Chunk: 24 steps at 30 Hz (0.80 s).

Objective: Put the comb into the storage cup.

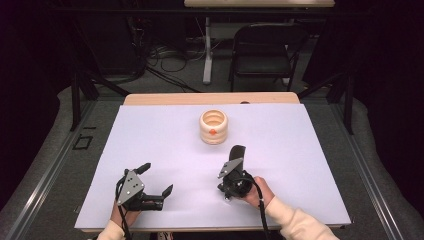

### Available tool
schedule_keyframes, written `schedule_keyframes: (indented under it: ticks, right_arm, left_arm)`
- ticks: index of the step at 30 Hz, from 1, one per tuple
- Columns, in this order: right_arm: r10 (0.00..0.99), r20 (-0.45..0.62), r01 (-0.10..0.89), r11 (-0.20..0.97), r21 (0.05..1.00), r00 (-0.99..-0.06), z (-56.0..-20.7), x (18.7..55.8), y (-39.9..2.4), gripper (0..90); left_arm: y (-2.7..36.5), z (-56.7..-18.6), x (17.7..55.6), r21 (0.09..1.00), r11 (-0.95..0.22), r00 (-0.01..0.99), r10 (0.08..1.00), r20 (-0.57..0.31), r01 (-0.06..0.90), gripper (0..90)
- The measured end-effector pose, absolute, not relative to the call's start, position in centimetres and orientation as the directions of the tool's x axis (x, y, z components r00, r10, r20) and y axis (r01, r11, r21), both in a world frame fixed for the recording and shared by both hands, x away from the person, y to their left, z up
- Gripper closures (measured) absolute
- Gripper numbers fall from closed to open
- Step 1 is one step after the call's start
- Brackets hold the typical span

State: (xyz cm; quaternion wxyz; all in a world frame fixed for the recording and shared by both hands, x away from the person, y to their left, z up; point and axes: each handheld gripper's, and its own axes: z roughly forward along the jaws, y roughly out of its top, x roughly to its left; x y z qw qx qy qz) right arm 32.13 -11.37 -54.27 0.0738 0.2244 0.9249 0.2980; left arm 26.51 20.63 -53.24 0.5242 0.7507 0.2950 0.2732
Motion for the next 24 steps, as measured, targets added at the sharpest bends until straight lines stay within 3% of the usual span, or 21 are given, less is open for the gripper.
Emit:
schedule_keyframes:
  ticks: [24]
  right_arm:
    - [0.5,-0.011,0.403,0.711,0.577,-0.866,-53.8,31.0,-14.2,90.0]
  left_arm:
    - [20.6,-53.3,26.5,0.947,-0.282,0.68,0.726,0.104,0.156,0.0]
